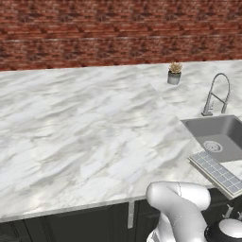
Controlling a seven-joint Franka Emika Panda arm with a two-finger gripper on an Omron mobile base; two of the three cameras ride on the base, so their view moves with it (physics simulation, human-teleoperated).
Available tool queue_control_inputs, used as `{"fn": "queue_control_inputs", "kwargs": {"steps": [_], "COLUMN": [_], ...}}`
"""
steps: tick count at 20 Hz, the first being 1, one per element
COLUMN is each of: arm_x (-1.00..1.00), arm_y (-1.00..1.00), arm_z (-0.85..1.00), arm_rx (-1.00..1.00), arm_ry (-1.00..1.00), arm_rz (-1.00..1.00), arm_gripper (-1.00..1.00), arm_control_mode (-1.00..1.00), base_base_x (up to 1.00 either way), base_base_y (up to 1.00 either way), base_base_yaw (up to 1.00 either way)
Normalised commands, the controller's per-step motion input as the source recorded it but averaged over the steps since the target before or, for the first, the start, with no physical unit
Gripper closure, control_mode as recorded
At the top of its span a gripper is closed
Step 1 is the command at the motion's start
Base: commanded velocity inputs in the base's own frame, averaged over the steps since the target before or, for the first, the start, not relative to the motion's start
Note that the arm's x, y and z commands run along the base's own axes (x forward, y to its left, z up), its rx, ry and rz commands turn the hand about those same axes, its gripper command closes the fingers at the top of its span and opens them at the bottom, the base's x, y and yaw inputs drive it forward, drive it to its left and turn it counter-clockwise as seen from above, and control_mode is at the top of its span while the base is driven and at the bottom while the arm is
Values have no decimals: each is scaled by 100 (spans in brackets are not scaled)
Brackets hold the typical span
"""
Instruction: The ice cube tray has been filled with water. Take the tray and place it in the freezer to make ice. Close the freezer door after placing the tray.
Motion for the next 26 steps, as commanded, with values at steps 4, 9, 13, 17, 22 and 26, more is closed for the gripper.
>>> {"fn": "queue_control_inputs", "kwargs": {"steps": [4, 9, 13, 17, 22, 26], "arm_x": [0, 8, 2, 2, 5, 7], "arm_y": [13, 11, 0, -3, -12, -18], "arm_z": [-27, -26, -8, 0, 0, -1], "arm_rx": [0, 0, 0, 0, 0, 0], "arm_ry": [1, 0, 0, 0, -1, -3], "arm_rz": [0, 0, 0, 4, 8, 12], "arm_gripper": [-100, -100, -100, -100, -100, -100], "arm_control_mode": [-100, -100, -100, -100, -100, -100], "base_base_x": [0, 0, 0, 0, 0, 0], "base_base_y": [0, 0, 0, 0, 0, 0], "base_base_yaw": [0, 0, 0, 0, 0, 0]}}
